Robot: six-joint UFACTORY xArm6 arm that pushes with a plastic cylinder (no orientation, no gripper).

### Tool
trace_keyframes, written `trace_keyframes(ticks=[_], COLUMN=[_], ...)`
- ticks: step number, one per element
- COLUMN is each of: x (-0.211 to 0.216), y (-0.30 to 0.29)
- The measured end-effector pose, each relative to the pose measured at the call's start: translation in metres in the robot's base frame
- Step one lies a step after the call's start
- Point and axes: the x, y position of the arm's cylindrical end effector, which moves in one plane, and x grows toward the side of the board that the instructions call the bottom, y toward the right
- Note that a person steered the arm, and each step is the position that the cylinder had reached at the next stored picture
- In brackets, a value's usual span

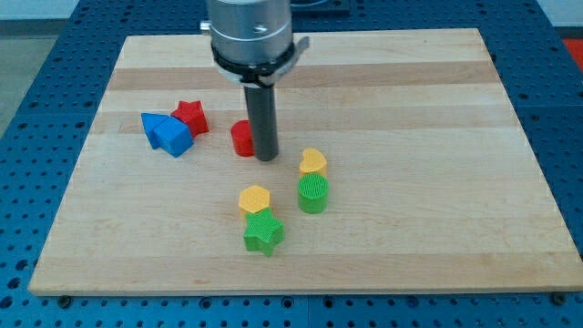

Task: Push the red circle into the red star

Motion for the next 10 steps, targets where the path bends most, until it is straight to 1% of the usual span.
trace_keyframes(ticks=[1, 2, 3, 5, 6, 7, 8, 9, 10], x=[-0.004, -0.011, -0.029, -0.007, -0.007, -0.007, -0.007, -0.008, -0.008], y=[-0.011, 0.016, 0.032, -0.036, -0.041, -0.064, -0.064, -0.047, -0.014])
